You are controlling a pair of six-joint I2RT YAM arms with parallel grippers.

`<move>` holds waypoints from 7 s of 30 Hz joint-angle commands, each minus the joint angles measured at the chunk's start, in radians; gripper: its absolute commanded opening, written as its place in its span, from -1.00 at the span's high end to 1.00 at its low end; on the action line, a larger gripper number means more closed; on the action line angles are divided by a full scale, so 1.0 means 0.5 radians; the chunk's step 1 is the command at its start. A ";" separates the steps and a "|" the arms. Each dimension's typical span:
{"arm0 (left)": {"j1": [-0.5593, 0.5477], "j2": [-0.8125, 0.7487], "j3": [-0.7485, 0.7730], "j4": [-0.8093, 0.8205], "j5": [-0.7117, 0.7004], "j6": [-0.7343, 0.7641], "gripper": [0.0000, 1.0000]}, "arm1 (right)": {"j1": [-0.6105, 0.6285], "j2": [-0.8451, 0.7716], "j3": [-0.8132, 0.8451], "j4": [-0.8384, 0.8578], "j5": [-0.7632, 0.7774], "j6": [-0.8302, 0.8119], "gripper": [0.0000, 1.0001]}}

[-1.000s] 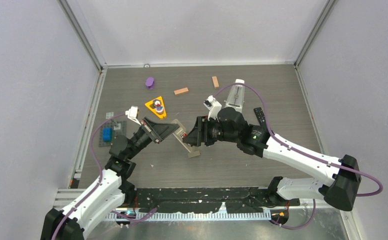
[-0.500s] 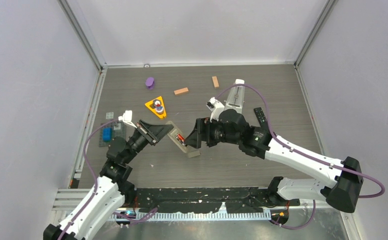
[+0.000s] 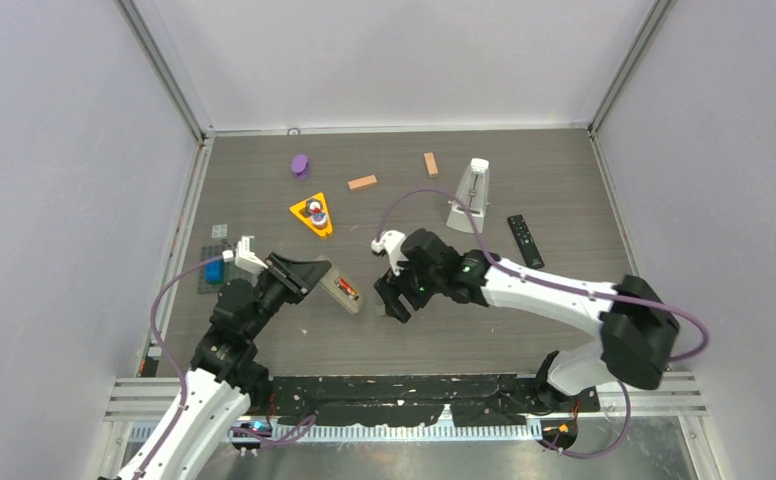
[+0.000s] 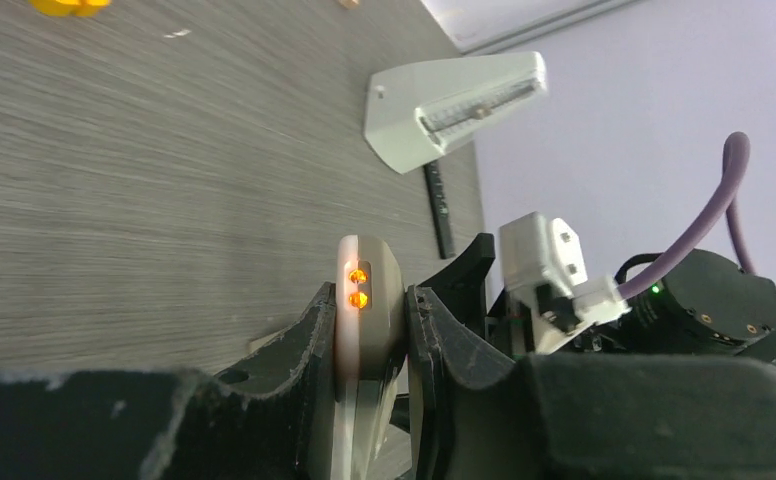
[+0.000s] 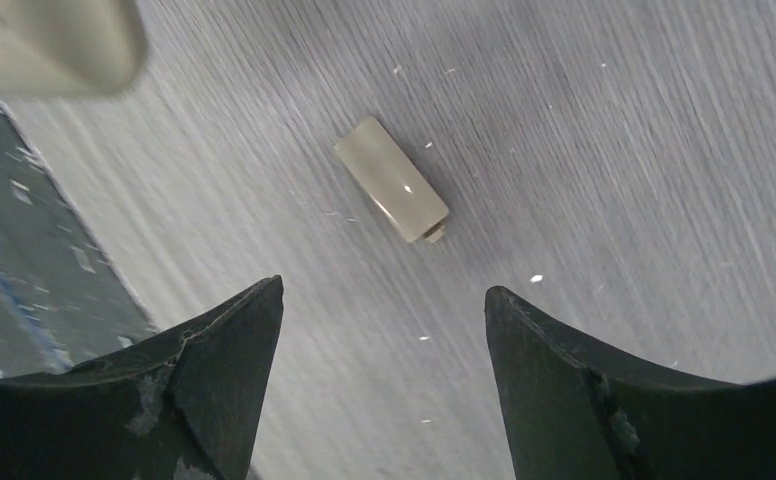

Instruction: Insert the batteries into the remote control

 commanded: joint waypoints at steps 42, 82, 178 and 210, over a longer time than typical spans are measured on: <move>0.018 -0.240 0.463 -0.684 -0.599 0.465 1.00 | 0.046 0.502 0.362 -0.074 0.038 -0.878 0.59; -0.780 2.238 0.334 2.092 -0.666 -0.342 1.00 | -0.189 -0.724 -0.307 0.185 0.521 1.004 0.52; -0.034 1.032 0.091 -0.230 -0.420 0.109 -0.43 | 0.026 1.120 1.332 -1.259 0.201 -0.104 0.47; -0.034 1.033 0.074 -0.206 -0.423 0.117 -0.44 | 0.026 1.154 1.333 -1.182 0.379 -0.088 0.03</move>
